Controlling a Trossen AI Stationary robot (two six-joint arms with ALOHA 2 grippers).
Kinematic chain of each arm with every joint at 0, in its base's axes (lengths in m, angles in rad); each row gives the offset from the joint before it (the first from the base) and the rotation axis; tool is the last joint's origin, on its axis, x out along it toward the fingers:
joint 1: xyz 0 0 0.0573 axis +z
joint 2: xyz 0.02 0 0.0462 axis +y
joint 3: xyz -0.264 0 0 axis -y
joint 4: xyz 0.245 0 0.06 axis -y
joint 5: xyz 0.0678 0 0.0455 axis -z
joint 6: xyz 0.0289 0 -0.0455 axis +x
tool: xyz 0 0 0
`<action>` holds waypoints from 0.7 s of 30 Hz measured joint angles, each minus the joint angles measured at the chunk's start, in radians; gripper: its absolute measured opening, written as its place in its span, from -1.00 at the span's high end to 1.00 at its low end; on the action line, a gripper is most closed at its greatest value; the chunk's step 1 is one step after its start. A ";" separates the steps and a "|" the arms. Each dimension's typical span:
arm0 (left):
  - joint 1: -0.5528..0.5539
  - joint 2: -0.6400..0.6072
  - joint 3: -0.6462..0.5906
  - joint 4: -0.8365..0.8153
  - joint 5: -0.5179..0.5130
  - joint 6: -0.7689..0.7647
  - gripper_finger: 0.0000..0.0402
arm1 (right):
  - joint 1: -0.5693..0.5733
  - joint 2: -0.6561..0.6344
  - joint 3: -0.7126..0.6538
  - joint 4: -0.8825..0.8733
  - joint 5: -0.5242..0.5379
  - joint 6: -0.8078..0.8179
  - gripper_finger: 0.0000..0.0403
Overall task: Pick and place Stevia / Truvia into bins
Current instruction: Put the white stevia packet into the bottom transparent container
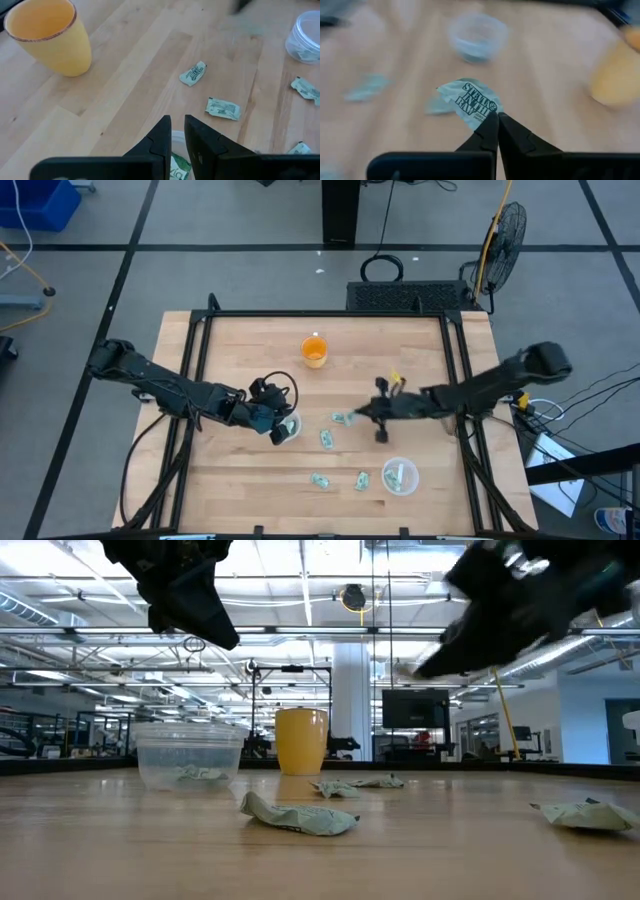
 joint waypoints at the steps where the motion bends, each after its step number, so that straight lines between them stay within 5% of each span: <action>1: 0.000 0.000 0.000 0.000 0.000 0.000 0.72 | 0.051 -0.034 0.000 -0.014 0.000 0.001 1.00; 6: 0.000 0.000 0.000 0.001 -0.024 0.000 0.72 | 0.311 -0.122 0.011 0.005 0.017 0.015 1.00; 11: 0.000 0.000 0.000 0.002 -0.027 0.000 0.72 | 0.505 -0.110 0.031 -0.059 0.185 0.056 1.00; 21: -0.001 0.000 0.000 0.003 -0.027 0.000 0.72 | 0.618 -0.105 0.030 -0.439 0.152 0.294 1.00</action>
